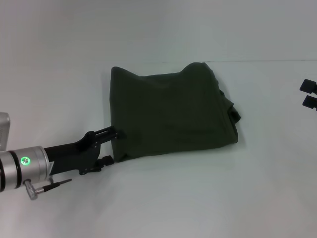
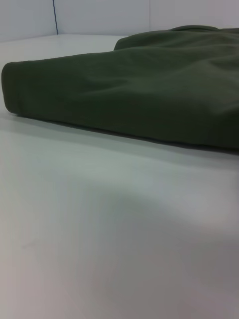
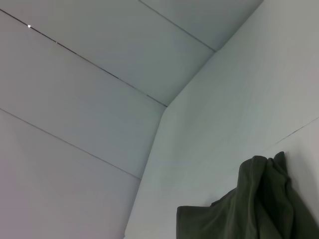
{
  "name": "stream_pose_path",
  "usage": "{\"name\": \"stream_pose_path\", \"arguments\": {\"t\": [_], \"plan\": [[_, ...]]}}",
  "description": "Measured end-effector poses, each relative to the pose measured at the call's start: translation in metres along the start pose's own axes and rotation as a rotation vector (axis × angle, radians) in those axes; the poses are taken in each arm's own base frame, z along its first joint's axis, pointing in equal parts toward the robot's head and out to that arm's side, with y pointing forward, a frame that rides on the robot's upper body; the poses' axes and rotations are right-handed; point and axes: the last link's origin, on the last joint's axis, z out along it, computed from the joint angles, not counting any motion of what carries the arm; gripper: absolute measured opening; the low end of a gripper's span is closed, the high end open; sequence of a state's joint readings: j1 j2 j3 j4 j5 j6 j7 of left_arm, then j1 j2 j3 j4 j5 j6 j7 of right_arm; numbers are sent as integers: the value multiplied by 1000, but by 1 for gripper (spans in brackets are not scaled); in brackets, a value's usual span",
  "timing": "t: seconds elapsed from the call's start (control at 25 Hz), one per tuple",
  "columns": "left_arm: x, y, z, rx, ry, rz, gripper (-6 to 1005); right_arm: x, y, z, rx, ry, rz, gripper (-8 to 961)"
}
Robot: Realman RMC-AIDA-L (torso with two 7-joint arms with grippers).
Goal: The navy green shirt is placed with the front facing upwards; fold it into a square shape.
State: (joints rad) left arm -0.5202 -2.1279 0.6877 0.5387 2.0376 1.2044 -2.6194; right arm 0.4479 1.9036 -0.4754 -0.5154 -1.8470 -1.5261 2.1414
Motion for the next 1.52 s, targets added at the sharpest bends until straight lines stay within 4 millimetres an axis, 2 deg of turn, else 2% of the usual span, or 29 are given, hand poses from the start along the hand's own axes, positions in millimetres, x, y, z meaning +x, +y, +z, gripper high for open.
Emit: {"name": "stream_pose_path", "arguments": {"t": [0.28, 0.64, 1.52], "plan": [[-2, 3, 6, -4, -17, -18, 914, 0, 0, 0, 0, 0, 0, 854], [2, -1, -5, -39, 27, -57, 896, -1, 0, -1, 1, -8, 1, 854], [-1, -5, 0, -10, 18, -143, 852, -2, 1, 1, -3, -6, -3, 854]]}}
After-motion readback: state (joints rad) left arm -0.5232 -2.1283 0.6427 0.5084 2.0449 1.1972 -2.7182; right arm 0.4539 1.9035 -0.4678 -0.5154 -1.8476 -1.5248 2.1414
